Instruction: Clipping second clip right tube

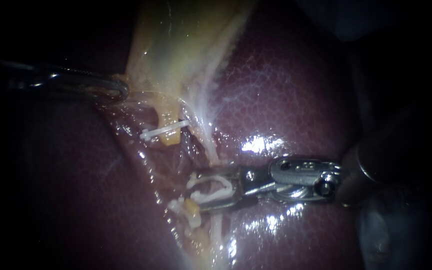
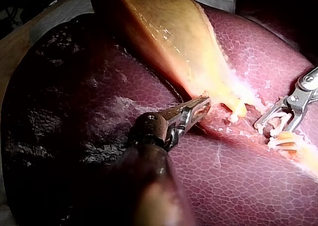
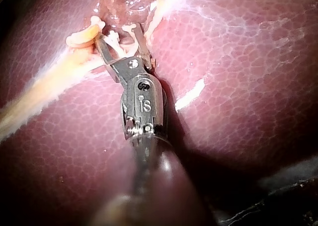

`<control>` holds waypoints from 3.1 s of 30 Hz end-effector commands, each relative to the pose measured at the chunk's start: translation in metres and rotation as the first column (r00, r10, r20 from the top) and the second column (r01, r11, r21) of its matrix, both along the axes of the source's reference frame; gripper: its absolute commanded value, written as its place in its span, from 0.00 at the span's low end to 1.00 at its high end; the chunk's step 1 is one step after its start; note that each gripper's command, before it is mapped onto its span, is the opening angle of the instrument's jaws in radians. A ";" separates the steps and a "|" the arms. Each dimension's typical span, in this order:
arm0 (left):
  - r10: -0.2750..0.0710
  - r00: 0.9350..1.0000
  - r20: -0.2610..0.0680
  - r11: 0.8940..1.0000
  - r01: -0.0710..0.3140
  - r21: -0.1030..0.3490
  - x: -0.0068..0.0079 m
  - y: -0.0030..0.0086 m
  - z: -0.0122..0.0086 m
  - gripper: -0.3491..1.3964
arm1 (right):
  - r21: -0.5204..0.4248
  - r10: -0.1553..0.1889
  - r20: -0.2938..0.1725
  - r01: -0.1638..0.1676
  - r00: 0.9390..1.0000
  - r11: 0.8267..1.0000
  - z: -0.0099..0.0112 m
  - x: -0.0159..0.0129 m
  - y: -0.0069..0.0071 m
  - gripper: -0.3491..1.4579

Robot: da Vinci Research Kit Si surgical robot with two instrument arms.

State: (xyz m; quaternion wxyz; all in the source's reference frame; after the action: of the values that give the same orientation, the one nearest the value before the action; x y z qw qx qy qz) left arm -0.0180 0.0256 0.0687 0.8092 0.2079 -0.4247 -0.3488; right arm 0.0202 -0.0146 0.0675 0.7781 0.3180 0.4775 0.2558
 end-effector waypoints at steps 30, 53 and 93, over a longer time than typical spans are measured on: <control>0.000 1.000 0.000 1.000 0.000 -0.001 0.0000 0.0000 0.0003 0.00 | 0.047 0.021 -0.054 -0.019 0.998 0.999 -0.0109 -0.0043 0.0023 0.47; 0.000 1.000 0.000 1.000 0.000 -0.001 0.0000 0.0000 0.0003 0.00 | 0.280 0.059 -0.045 -0.044 0.997 0.959 -0.0010 -0.0038 0.0018 0.47; -0.002 1.000 -0.002 1.000 0.002 -0.003 0.0000 -0.0001 0.0004 0.00 | 0.446 0.121 -0.254 0.005 0.960 0.895 -0.0086 0.0004 0.0014 0.44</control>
State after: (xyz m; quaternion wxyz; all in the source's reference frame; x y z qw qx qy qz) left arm -0.0180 0.0255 0.0691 0.8096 0.2063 -0.4246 -0.3488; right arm 0.0207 -0.0133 0.0589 0.6034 0.5042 0.5200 0.3336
